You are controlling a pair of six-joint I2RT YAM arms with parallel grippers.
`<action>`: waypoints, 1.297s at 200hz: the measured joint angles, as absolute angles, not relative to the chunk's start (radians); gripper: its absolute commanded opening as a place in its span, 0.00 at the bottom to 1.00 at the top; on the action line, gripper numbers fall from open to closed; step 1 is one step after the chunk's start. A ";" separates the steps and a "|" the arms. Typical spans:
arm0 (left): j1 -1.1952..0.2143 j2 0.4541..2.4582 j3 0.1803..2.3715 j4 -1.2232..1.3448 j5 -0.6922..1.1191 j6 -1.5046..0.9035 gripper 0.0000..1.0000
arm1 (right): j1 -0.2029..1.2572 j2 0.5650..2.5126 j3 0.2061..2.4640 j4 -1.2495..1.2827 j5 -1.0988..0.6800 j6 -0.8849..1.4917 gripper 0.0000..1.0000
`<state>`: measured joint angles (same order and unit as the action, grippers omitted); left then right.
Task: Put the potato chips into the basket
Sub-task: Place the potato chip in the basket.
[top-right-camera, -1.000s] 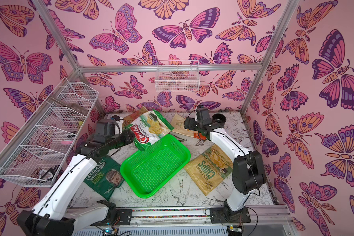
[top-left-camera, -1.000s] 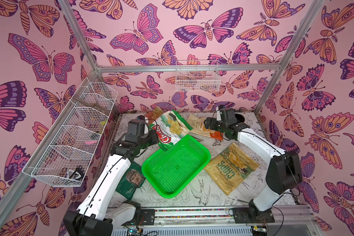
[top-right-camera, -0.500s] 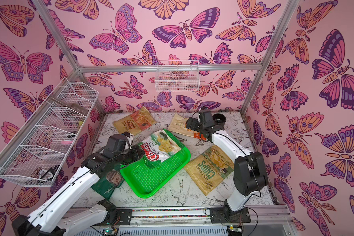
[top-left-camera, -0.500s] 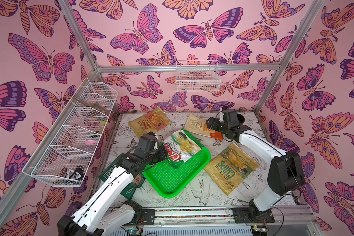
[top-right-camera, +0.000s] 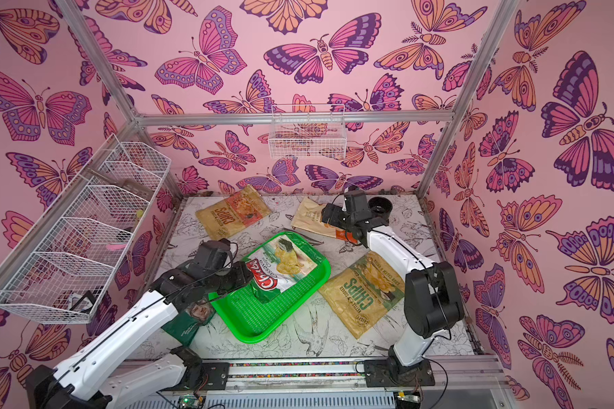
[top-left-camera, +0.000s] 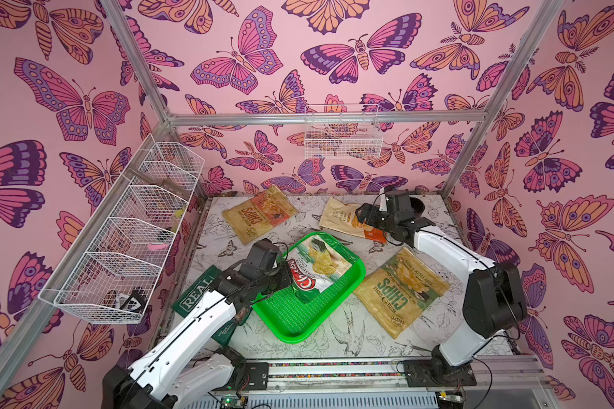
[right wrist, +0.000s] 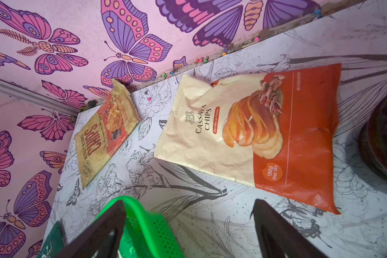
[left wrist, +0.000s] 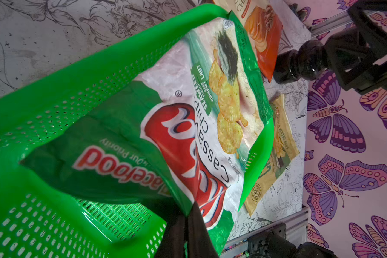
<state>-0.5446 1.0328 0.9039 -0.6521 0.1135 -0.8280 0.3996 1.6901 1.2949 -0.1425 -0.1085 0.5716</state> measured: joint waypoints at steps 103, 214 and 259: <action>-0.545 0.987 0.804 -0.657 0.116 -0.850 0.00 | 0.400 1.714 1.307 -0.142 -0.150 0.602 0.92; -0.545 1.009 0.785 -0.651 0.086 -0.825 0.56 | 0.400 1.718 1.310 -0.152 -0.159 0.606 0.92; -0.545 0.994 0.785 -0.651 0.068 -0.819 0.55 | 0.400 1.718 1.310 -0.164 -0.159 0.606 0.91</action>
<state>-0.5446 0.9939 0.7849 -0.6510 0.0685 -0.8188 0.3996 1.7176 1.3098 -0.1642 -0.1593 0.6056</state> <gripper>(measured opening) 0.557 0.913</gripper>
